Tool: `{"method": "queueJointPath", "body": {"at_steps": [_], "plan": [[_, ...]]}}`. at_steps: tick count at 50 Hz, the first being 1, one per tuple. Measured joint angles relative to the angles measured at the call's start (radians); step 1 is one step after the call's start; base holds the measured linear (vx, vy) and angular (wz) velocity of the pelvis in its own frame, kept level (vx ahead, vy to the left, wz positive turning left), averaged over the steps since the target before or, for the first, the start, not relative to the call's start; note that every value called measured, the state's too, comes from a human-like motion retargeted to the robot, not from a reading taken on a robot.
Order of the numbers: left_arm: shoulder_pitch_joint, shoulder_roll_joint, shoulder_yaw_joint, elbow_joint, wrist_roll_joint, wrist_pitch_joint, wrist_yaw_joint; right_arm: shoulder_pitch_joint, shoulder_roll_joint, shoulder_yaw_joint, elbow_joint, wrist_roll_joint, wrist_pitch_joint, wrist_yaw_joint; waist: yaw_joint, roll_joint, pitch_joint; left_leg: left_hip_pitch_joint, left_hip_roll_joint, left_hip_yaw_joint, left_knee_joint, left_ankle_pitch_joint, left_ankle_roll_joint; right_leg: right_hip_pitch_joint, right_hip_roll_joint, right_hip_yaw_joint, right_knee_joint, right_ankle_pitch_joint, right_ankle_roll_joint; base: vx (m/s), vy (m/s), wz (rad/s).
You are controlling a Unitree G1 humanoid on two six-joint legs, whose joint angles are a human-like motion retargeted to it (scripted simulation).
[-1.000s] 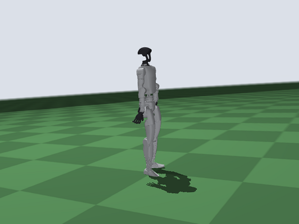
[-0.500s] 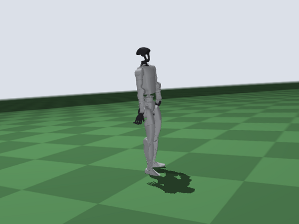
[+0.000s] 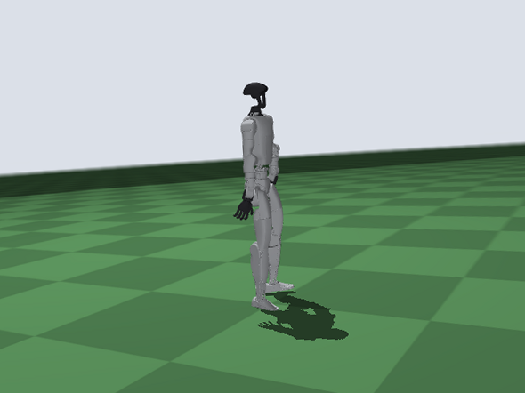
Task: In place motions
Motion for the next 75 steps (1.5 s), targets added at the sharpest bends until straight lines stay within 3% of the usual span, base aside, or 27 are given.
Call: {"method": "queueJointPath", "body": {"at_steps": [7,12,15,19,22,25,27,29,34,42,50,55,60,67,70,75], "plan": [[-0.061,0.038,0.007,-0.012,-0.023,0.0,-0.038,-0.034,0.035,-0.032,-0.046,0.212,-0.072,0.064,0.036,-0.037,0.068,-0.021,0.001,0.005,0.012,-0.013,0.017,-0.07,-0.031,0.05,0.108,-0.011,0.009,-0.03,0.15,-0.25],[-0.098,0.077,0.029,-0.035,-0.065,0.0,-0.076,-0.109,0.062,0.044,-0.123,0.175,-0.091,0.033,0.007,-0.054,0.111,-0.096,0.029,0.033,0.052,-0.028,0.023,-0.222,0.001,0.289,0.229,0.051,0.028,-0.24,0.03,-0.42],[-0.152,0.105,0.023,-0.01,-0.056,0.02,-0.089,-0.144,0.059,0.097,-0.184,0.143,-0.128,0.025,-0.053,-0.032,0.146,-0.157,0.051,0.002,0.091,-0.028,0.026,-0.271,0.008,0.371,0.251,0.055,0.043,-0.22,-0.02,0.58],[-0.249,0.118,-0.02,-0.014,-0.038,0.016,-0.055,-0.178,0.043,0.116,-0.252,0.134,-0.153,0.0,-0.034,-0.022,0.203,-0.239,0.08,-0.016,0.17,-0.035,0.034,-0.244,-0.118,0.05,0.215,0.013,-0.02,-0.19,-0.11,0.38],[-0.324,0.123,-0.064,-0.066,-0.032,-0.009,-0.054,-0.222,0.03,0.11,-0.277,0.158,-0.16,-0.03,0.03,-0.078,0.25,-0.304,0.056,-0.007,0.255,-0.054,0.046,-0.257,-0.189,-0.049,0.185,0.079,0.026,-0.21,-0.19,-0.08],[-0.417,0.118,-0.092,-0.165,-0.019,-0.043,-0.063,-0.313,0.002,0.081,-0.309,0.177,-0.167,-0.031,0.121,-0.092,0.338,-0.399,0.061,-0.025,0.323,-0.065,0.053,-0.426,-0.211,0.036,0.362,0.02,-0.007,-0.42,-0.21,-0.33],[-0.492,0.111,-0.105,-0.233,-0.042,-0.072,-0.045,-0.391,-0.031,0.081,-0.35,0.189,-0.174,-0.021,0.168,-0.111,0.392,-0.496,0.065,-0.015,0.395,-0.089,0.053,-0.558,-0.241,0.09,0.454,-0.003,0.001,-0.65,-0.2,-0.42],[-0.547,0.125,-0.124,-0.285,-0.086,-0.113,-0.02,-0.457,-0.059,0.097,-0.395,0.183,-0.193,0.0,0.194,-0.135,0.412,-0.617,0.077,-0.015,0.497,-0.121,0.051,-0.678,-0.262,0.091,0.545,-0.044,-0.021,-0.42,-0.23,-0.35],[-0.732,0.151,-0.116,-0.327,-0.164,-0.155,0.055,-0.656,-0.111,0.122,-0.453,0.136,-0.247,0.029,0.182,-0.15,0.445,-0.939,0.113,-0.085,0.811,-0.215,0.058,-1.006,-0.268,0.217,0.84,-0.144,-0.041,-0.29,-0.17,-0.1],[-1.015,0.197,-0.209,-0.415,-0.257,-0.208,-0.041,-0.941,-0.218,0.239,-0.564,0.225,-0.363,0.02,0.147,-0.151,0.613,-1.331,0.144,-0.21,1.37,-0.368,0.087,-1.385,-0.272,0.348,1.36,-0.301,-0.093,-0.17,-0.1,-0.14],[-0.886,0.278,-0.345,-0.533,-0.195,-0.279,-0.003,-0.918,-0.279,0.458,-0.61,0.295,-0.464,0.005,0.133,-0.16,0.643,-1.37,0.18,-0.285,1.853,-0.53,0.156,-1.455,-0.234,0.389,1.861,-0.481,-0.199,0.05,-0.01,-0.4],[-0.779,0.309,-0.338,-0.527,-0.198,-0.293,-0.015,-0.857,-0.249,0.513,-0.591,0.351,-0.51,-0.041,0.111,-0.177,0.643,-1.37,0.213,-0.348,2.042,-0.59,0.194,-1.455,-0.235,0.37,2.056,-0.538,-0.273,0.11,-0.02,-0.23],[-0.764,0.287,-0.256,-0.509,-0.228,-0.301,-0.001,-0.859,-0.224,0.457,-0.535,0.365,-0.511,-0.04,0.12,-0.169,0.643,-1.37,0.204,-0.338,1.992,-0.572,0.201,-1.455,-0.207,0.382,2.01,-0.526,-0.261,0.03,-0.02,-0.03],[-0.872,0.308,-0.225,-0.526,-0.236,-0.307,-0.009,-0.943,-0.269,0.297,-0.512,0.335,-0.458,-0.031,0.141,-0.152,0.643,-1.364,0.174,-0.267,1.595,-0.444,0.145,-1.446,-0.183,0.403,1.613,-0.397,-0.156,-0.03,-0.06,0.26],[-0.855,0.3,-0.22,-0.51,-0.203,-0.296,-0.019,-0.905,-0.279,0.239,-0.493,0.281,-0.437,-0.006,0.145,-0.137,0.643,-1.252,0.161,-0.262,1.394,-0.399,0.094,-1.316,-0.177,0.38,1.397,-0.343,-0.117,0.09,0.0,0.21],[-0.687,0.278,-0.185,-0.456,-0.112,-0.293,-0.011,-0.713,-0.187,0.144,-0.419,0.176,-0.399,-0.091,0.139,-0.123,0.643,-0.908,0.143,-0.231,0.989,-0.294,0.028,-0.974,-0.146,0.326,1.002,-0.235,-0.068,0.17,-0.02,-0.05]]}}
